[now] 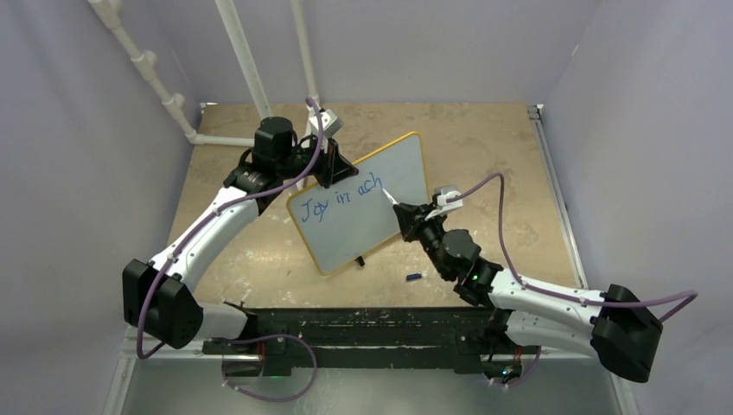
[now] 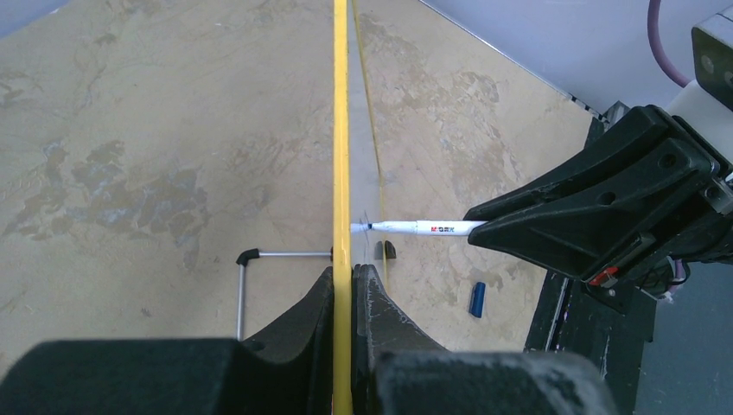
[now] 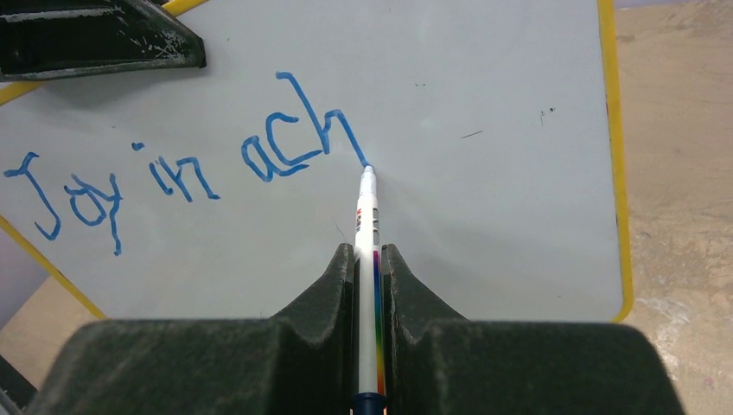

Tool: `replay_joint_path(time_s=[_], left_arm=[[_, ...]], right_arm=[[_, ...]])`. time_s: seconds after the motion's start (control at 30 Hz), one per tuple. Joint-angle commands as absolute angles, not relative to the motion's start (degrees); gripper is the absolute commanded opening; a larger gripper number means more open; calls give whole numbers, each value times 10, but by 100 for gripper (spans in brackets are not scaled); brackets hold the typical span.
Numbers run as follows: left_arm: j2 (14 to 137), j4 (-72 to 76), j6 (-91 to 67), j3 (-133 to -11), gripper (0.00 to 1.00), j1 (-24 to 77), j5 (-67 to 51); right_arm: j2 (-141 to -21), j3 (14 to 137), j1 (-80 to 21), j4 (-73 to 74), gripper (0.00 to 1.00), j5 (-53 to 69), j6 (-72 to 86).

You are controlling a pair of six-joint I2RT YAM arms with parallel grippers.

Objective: Write a sentence on the whiteboard

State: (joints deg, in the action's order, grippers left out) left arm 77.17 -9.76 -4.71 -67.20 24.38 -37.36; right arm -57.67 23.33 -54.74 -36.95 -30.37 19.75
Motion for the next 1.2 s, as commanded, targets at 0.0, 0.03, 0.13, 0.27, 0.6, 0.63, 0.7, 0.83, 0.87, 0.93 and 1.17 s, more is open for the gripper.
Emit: replay_joint_path(time_s=[0.0,0.03,0.13,0.27,0.6,0.63,0.7,0.83,0.87,0.93,1.17], left_arm=[[765,-83,-8,-664,0,243,-381],[766,-83,-9,-664,0,243,-380],[765,-81,-13,-666,7,243,-378],[766,-82,-16,-676,33,243,-371],[788,-100,-20,-735,70,268,-311],[796,-110,-16,-746,72,277,-299],[813,-126,-6,-769,75,295,-274],[845,-142,-3,-802,77,318,-240],[852,-142,-3,-808,77,320,-238],[865,-142,-3,-820,77,323,-237],[883,-143,-3,-829,52,328,-244]], right_arm=[[-563,250,-546,-355,0,-312,181],[-560,251,-546,-353,0,-311,181],[-547,255,-546,-342,0,-307,179],[-515,259,-546,-317,0,-293,181],[-478,270,-543,-278,0,-268,147],[-477,270,-540,-279,0,-265,144],[-474,271,-534,-279,0,-258,139],[-469,268,-521,-280,0,-245,138],[-468,267,-519,-280,0,-243,138],[-465,265,-516,-280,0,-238,138],[-465,259,-513,-296,0,-239,131]])
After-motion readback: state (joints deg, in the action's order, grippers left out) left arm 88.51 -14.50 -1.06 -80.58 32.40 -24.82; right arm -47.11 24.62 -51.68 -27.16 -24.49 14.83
